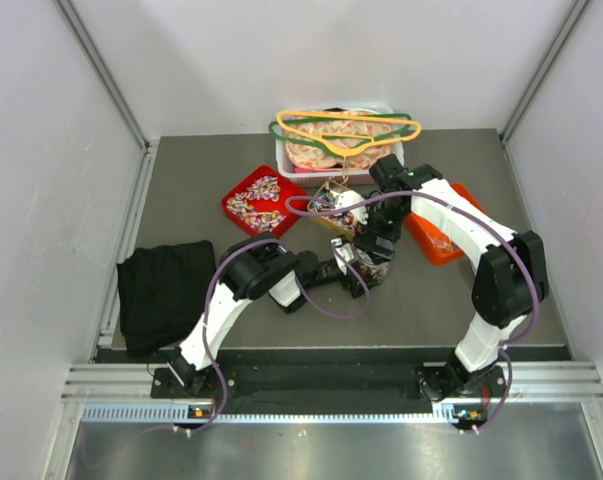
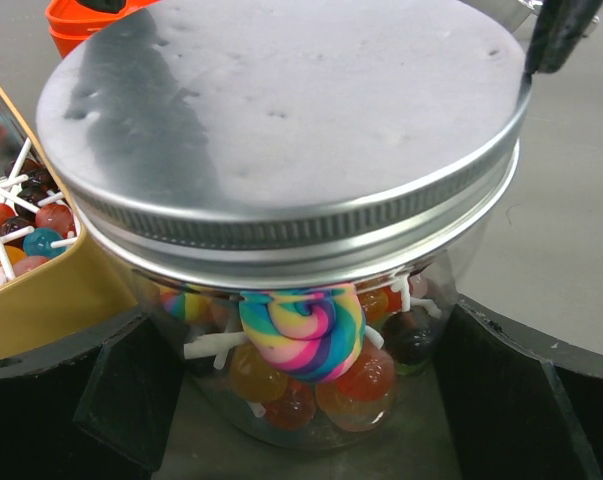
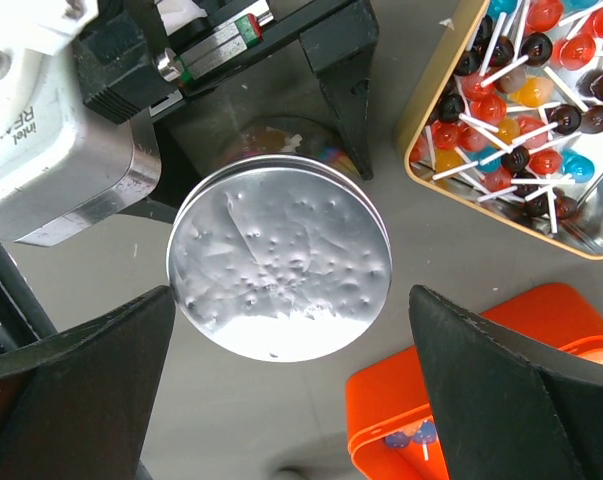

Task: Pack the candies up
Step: Screw the bottle lid onto the packing bottle.

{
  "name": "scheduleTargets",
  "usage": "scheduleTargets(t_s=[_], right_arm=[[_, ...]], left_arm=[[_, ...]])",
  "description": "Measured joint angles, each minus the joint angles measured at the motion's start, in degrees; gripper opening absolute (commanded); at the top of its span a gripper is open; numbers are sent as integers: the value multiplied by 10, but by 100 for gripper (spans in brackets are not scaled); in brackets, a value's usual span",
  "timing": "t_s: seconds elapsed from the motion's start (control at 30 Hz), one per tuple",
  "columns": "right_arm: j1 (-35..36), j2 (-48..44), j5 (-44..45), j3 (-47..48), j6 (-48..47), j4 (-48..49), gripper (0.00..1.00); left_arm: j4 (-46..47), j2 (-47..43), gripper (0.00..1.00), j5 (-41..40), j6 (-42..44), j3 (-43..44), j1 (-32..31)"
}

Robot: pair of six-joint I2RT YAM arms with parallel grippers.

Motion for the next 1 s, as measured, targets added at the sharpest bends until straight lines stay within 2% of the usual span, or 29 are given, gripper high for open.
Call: scheduleTargets(t_s=[0.43,0.73,0.87,0.93,0.97,1.0], right_arm=[[5,6,-12,-2,9,-3,99],[12,6,2,-31,24,29,98],[15,6,5,-31,35,37,79],[15,6,7,-31,43,38,75],[15,6,7,-31,47,38,66],[15,6,7,-31,53,38,64]], left_arm=[[0,0,97,0,0,0,0],[0,0,97,0,0,0,0],[0,0,97,0,0,0,0],[0,0,97,0,0,0,0],[0,0,97,0,0,0,0],[0,0,97,1,0,0,0]])
